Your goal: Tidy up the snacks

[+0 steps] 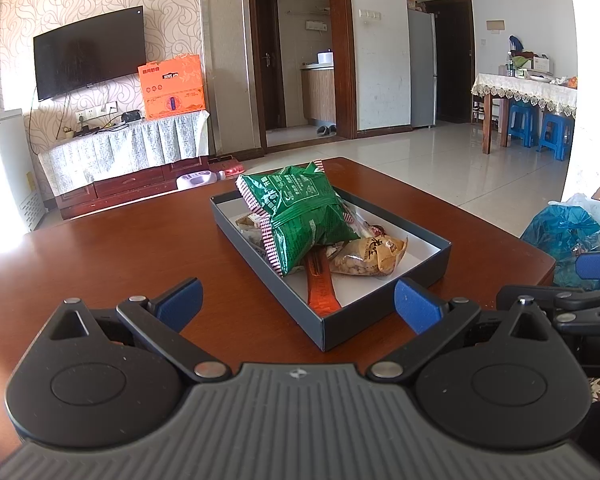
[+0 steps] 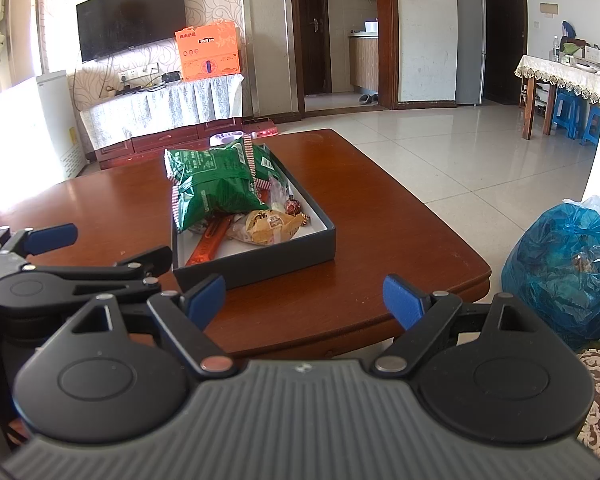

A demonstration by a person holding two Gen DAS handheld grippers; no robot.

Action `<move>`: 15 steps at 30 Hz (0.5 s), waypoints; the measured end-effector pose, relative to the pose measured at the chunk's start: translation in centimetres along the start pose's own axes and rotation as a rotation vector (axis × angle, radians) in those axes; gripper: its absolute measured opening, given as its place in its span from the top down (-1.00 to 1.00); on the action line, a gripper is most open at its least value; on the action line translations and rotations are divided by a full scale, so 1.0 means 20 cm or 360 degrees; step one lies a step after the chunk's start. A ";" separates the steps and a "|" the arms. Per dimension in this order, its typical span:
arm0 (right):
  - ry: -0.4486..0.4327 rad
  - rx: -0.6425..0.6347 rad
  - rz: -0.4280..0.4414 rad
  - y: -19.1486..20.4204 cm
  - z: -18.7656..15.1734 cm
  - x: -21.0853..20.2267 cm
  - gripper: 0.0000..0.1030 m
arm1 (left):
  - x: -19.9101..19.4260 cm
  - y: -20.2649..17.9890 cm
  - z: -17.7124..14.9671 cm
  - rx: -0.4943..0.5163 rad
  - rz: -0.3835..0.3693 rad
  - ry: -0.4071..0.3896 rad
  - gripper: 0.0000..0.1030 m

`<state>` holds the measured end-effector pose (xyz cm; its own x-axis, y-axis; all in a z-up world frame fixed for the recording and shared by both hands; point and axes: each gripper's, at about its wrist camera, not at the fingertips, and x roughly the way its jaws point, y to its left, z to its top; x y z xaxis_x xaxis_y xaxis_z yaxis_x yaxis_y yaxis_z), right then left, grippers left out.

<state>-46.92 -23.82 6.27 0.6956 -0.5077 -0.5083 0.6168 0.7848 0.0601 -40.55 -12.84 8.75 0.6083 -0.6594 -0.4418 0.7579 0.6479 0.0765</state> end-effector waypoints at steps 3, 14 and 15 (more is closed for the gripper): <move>0.0000 0.0000 0.0000 0.00 0.00 0.00 -0.70 | 0.01 0.00 -0.01 -0.0005 -0.0006 0.0006 -1.00; 0.0000 -0.0030 -0.0015 0.01 -0.02 0.00 -0.70 | 0.01 0.03 0.00 -0.0098 -0.0038 0.0017 -0.98; 0.0000 -0.0029 -0.0015 0.01 -0.02 0.00 -0.70 | 0.01 0.02 0.00 -0.0096 -0.0035 0.0019 -0.99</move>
